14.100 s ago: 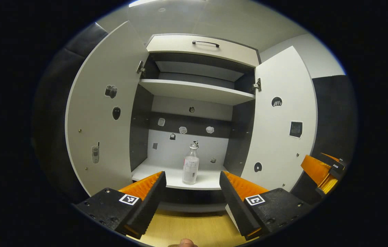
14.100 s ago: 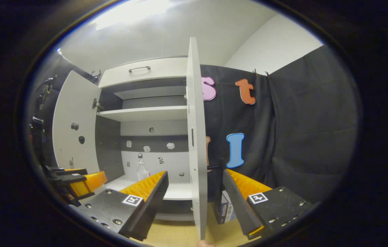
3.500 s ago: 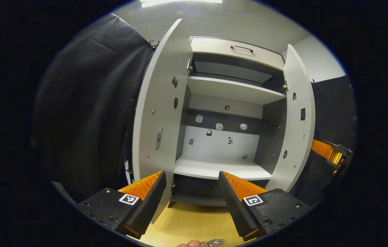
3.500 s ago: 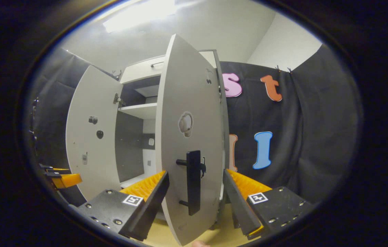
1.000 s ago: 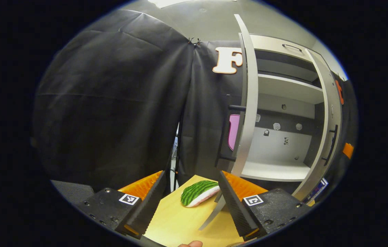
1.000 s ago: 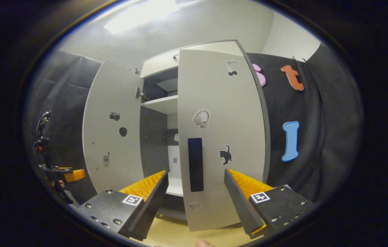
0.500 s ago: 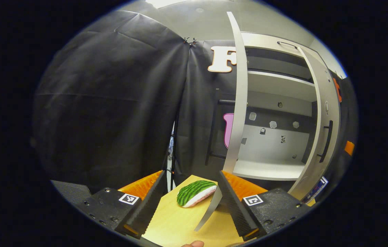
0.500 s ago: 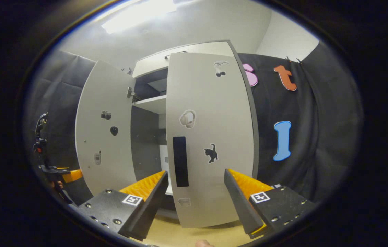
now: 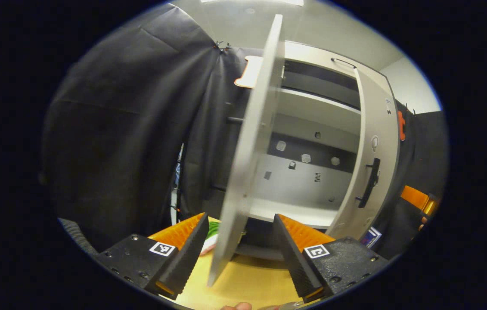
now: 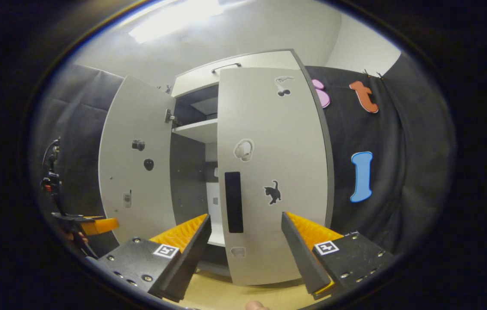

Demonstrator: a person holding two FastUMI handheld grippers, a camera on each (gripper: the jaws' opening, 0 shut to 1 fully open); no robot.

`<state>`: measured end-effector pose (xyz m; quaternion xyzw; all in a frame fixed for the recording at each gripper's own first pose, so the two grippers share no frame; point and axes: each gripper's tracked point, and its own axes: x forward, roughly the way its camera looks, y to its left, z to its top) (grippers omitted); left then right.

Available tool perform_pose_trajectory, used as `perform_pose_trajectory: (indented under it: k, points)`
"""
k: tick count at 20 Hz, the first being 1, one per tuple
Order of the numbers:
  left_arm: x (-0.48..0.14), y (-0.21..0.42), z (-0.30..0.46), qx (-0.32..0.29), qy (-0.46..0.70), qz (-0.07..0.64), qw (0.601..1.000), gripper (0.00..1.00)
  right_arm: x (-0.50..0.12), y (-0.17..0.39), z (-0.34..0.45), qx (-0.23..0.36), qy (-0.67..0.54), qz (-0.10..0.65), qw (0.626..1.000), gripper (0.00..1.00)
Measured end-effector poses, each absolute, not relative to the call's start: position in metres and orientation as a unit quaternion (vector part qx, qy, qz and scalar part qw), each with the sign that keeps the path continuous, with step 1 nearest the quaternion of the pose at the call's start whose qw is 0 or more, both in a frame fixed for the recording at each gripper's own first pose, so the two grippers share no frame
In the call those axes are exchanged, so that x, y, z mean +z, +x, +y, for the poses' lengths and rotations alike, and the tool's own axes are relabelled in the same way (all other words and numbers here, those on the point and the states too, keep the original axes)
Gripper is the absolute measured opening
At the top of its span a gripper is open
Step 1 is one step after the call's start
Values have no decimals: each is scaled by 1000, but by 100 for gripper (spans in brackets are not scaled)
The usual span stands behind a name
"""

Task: Grasp the bottle in the cabinet with the left hand and place it on the coaster, then close the right door with the right hand and the left door with the left hand.

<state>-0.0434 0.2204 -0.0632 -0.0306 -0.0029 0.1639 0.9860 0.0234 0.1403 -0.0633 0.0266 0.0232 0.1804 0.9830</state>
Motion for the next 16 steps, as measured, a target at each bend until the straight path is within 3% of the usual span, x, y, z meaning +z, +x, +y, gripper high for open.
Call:
perform_pose_trajectory:
  k: [2, 5, 7, 8, 9, 10, 11, 16]
  points:
    - [-57, -37, 226, 167, 23, 0, 986, 93, -62, 22, 130, 166, 19, 17, 986, 99]
    - [-54, -41, 217, 146, -3, -7, 989, 96, -70, 25, 119, 155, 16, 27, 987, 98]
    - [-54, -42, 215, 129, -33, -9, 991, 93, -71, 26, 119, 154, 21, 32, 987, 94]
    - [-51, -43, 213, 124, -42, -14, 991, 87, -70, 26, 121, 155, 24, 31, 987, 99]
    - [-51, -42, 212, 119, -47, -14, 992, 93, -68, 26, 123, 158, 25, 29, 987, 99]
    - [-51, -42, 209, 113, -48, -12, 992, 87, -67, 25, 125, 159, 23, 27, 987, 99]
    - [-50, -42, 206, 107, -50, -13, 993, 93, -67, 23, 126, 161, 22, 26, 986, 99]
    - [-54, -31, 164, 61, -56, -9, 997, 93, -61, 15, 132, 170, 14, 23, 985, 99]
